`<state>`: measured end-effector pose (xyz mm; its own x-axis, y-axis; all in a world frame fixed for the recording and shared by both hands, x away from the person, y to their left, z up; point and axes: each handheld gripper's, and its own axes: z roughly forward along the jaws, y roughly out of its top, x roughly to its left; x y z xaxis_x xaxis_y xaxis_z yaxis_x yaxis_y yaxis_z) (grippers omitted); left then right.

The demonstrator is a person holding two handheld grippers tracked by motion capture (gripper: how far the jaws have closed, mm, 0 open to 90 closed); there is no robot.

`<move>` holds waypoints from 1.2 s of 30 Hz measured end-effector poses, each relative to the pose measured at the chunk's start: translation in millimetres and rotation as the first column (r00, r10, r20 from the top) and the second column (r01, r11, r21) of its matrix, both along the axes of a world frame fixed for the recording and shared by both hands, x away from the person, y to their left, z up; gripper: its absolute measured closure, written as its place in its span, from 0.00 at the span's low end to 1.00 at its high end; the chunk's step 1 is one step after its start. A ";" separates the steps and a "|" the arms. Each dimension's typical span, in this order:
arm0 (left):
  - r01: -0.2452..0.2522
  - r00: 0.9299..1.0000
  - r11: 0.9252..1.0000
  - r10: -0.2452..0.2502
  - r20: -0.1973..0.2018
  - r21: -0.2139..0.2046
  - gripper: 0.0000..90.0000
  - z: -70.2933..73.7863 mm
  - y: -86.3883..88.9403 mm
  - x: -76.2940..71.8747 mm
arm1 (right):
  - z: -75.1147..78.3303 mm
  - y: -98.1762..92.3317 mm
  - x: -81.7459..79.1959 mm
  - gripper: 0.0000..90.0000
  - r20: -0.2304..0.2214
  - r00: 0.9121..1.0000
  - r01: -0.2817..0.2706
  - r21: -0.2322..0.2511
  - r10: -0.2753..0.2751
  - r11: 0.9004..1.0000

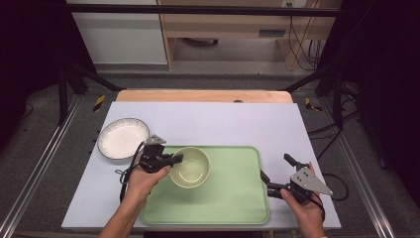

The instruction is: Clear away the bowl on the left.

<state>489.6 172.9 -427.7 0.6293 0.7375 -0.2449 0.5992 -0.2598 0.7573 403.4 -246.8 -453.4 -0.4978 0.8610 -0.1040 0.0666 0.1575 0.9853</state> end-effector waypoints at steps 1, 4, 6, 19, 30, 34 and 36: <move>0.005 1.000 1.000 -0.005 -0.003 0.002 0.92 -1.0 -2.0 -0.4 | 0.0 -0.1 0.0 0.05 0.001 1.000 0.000 0.000 0.000 1.000; 0.015 1.000 1.000 -0.015 -0.010 0.007 0.92 -3.1 -6.0 -1.3 | 0.2 -0.7 0.1 0.05 0.000 1.000 0.000 -0.003 0.000 1.000; 0.026 1.000 1.000 -0.026 -0.015 0.016 0.92 -5.2 -10.2 -2.0 | 0.1 -0.8 0.1 0.05 0.001 1.000 0.001 -0.001 -0.001 1.000; 0.046 0.999 0.999 -0.045 -0.030 0.027 0.92 -9.9 -18.8 -2.8 | -0.2 -0.2 0.5 0.05 -0.001 1.000 0.001 -0.002 -0.001 1.000; 0.055 0.997 0.998 -0.054 -0.047 0.027 0.92 -13.3 -21.4 -2.6 | -0.4 0.0 0.6 0.05 -0.001 1.000 -0.001 -0.004 0.001 1.000; 0.063 0.997 0.997 -0.061 -0.056 0.032 0.92 -14.3 -21.9 -2.5 | -0.5 0.6 0.7 0.05 -0.003 1.000 -0.002 -0.007 0.002 1.000; 0.065 0.996 0.997 -0.063 -0.056 0.037 0.92 -14.6 -21.7 -2.6 | -0.5 0.6 0.5 0.05 -0.002 1.000 -0.002 -0.007 0.002 1.000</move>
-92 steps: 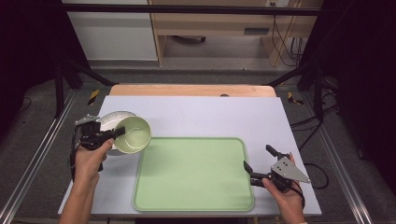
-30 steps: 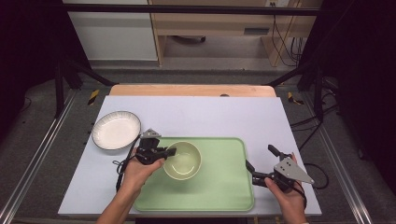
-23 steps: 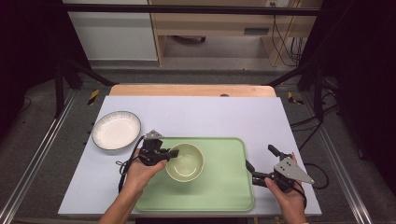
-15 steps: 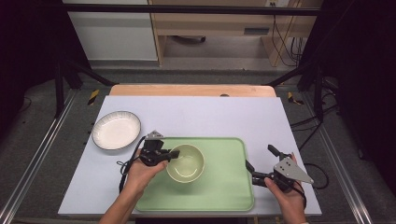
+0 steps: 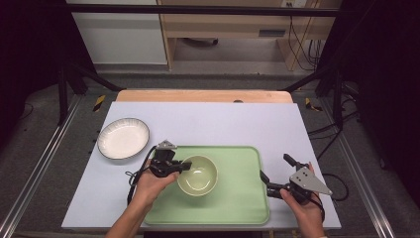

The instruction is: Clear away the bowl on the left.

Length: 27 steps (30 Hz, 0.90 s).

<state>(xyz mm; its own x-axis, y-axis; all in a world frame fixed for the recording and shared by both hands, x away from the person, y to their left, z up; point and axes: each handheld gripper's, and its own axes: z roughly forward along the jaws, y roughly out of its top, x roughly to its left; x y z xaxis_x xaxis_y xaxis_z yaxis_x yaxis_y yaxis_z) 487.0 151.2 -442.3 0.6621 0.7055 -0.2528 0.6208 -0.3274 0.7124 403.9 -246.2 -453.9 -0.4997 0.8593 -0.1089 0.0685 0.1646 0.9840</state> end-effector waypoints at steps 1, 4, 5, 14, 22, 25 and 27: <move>0.000 1.000 1.000 0.000 0.000 0.000 0.92 0.0 0.0 0.0 | 0.0 0.0 0.0 0.05 0.000 1.000 0.000 0.000 0.000 1.000; -0.003 1.000 1.000 0.003 -0.002 -0.006 0.91 -0.2 0.0 0.2 | -0.1 -0.2 -0.1 0.05 -0.005 1.000 0.001 -0.001 -0.001 1.000; -0.003 1.000 1.000 0.003 -0.002 -0.006 0.91 -0.2 0.0 0.2 | -0.1 -0.2 -0.1 0.05 -0.005 1.000 0.001 -0.001 -0.001 1.000; 0.001 1.000 1.000 -0.001 -0.012 0.002 0.91 -2.9 -0.7 0.5 | -0.2 -0.1 0.0 0.05 -0.006 1.000 0.000 -0.001 0.000 1.000; -0.001 1.000 1.000 0.001 -0.030 -0.014 0.91 -2.6 4.3 2.4 | -0.3 -0.4 0.4 0.05 -0.004 1.000 -0.001 0.002 0.001 1.000; 0.006 0.999 1.000 -0.006 -0.039 -0.006 0.91 -3.3 4.2 2.6 | -0.4 -0.1 0.3 0.05 -0.005 1.000 -0.001 0.002 0.001 1.000; 0.007 0.999 1.000 -0.007 -0.039 -0.005 0.91 -3.5 4.0 2.7 | -0.4 0.1 0.1 0.05 -0.005 1.000 0.000 0.001 0.000 1.000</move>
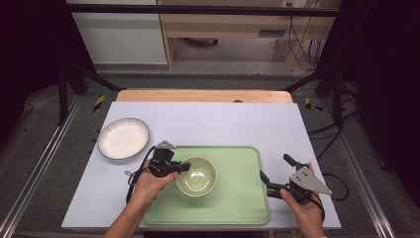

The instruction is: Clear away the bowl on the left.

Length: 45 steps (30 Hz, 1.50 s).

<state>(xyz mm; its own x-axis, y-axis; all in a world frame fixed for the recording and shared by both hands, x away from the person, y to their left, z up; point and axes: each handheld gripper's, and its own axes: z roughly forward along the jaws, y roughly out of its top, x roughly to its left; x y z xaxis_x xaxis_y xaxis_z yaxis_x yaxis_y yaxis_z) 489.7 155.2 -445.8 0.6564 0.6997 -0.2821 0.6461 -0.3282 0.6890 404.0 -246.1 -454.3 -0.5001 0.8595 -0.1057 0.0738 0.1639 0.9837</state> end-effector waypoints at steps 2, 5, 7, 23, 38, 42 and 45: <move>-0.006 1.000 1.000 0.006 -0.001 -0.006 0.91 -0.1 0.6 -0.1 | 0.2 0.0 -0.2 0.05 -0.001 1.000 0.000 -0.001 0.000 1.000; -0.004 1.000 1.000 0.004 -0.005 -0.004 0.91 0.1 1.8 0.4 | 0.2 0.2 -0.1 0.05 0.001 1.000 -0.001 -0.002 0.001 1.000; -0.004 1.000 1.000 0.004 -0.011 -0.003 0.91 -1.0 2.4 1.0 | 0.1 0.4 -0.1 0.05 0.000 1.000 -0.001 -0.001 0.001 1.000; -0.008 0.999 1.000 0.008 -0.035 -0.011 0.91 -4.8 2.9 3.7 | -1.0 2.0 0.8 0.05 -0.004 1.000 -0.005 -0.003 0.005 1.000; -0.026 0.999 1.000 0.026 -0.044 -0.016 0.89 -7.3 1.2 5.5 | -1.7 2.7 1.2 0.05 -0.009 1.000 -0.006 -0.007 0.006 1.000; -0.026 0.999 1.000 0.025 -0.041 -0.014 0.90 -7.9 1.2 5.7 | -1.8 2.8 1.3 0.05 -0.008 1.000 -0.007 -0.009 0.007 1.000; -0.026 0.999 1.000 0.026 -0.039 -0.010 0.90 -7.7 1.2 5.5 | -2.0 3.7 1.2 0.05 -0.009 1.000 -0.009 -0.009 0.008 1.000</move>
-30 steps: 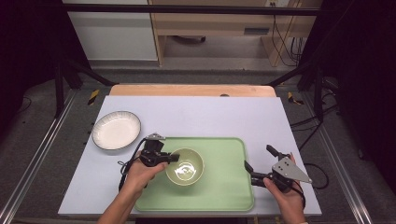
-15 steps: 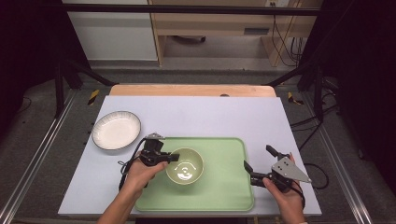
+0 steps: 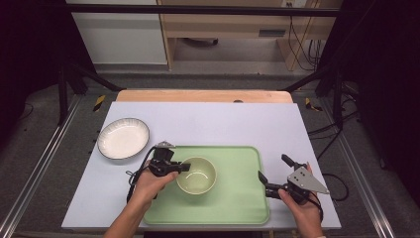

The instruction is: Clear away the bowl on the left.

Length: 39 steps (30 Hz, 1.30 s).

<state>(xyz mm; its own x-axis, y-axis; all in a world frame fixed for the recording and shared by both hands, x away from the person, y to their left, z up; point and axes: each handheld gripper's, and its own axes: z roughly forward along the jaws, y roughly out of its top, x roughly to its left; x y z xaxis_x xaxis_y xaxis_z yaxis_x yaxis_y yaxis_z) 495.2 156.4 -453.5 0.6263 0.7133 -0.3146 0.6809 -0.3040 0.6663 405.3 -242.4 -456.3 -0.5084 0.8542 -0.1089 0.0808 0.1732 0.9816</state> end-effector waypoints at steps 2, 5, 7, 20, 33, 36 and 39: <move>0.001 1.000 1.000 -0.001 0.006 0.007 0.89 -0.3 -0.4 -0.1 | -0.2 0.7 0.1 0.05 -0.001 1.000 -0.002 0.000 0.002 1.000; 0.004 1.000 1.000 -0.004 0.009 0.005 0.89 -0.4 -0.6 -0.1 | -0.3 1.5 0.1 0.05 -0.003 1.000 -0.005 -0.002 0.005 1.000; 0.008 1.000 1.000 -0.008 0.012 0.005 0.88 -0.1 -0.6 -0.2 | -0.4 1.6 0.1 0.05 -0.004 1.000 -0.006 -0.003 0.006 1.000; 0.024 0.994 1.000 -0.026 0.107 0.020 0.60 15.6 -3.5 -4.1 | -0.4 1.3 0.1 0.05 -0.004 1.000 -0.007 -0.003 0.007 1.000; 0.066 0.972 0.998 -0.067 0.225 0.014 0.32 24.8 -1.3 -4.7 | -0.4 1.4 0.1 0.04 -0.004 1.000 -0.011 -0.004 0.011 1.000; 0.084 0.967 0.996 -0.083 0.240 0.009 0.26 26.3 -0.5 -4.9 | -0.4 1.3 0.0 0.04 -0.005 1.000 -0.010 -0.003 0.010 1.000; 0.105 0.961 0.994 -0.099 0.258 -0.008 0.21 27.8 0.8 -5.4 | -0.4 1.3 0.0 0.04 -0.005 1.000 -0.010 -0.002 0.010 1.000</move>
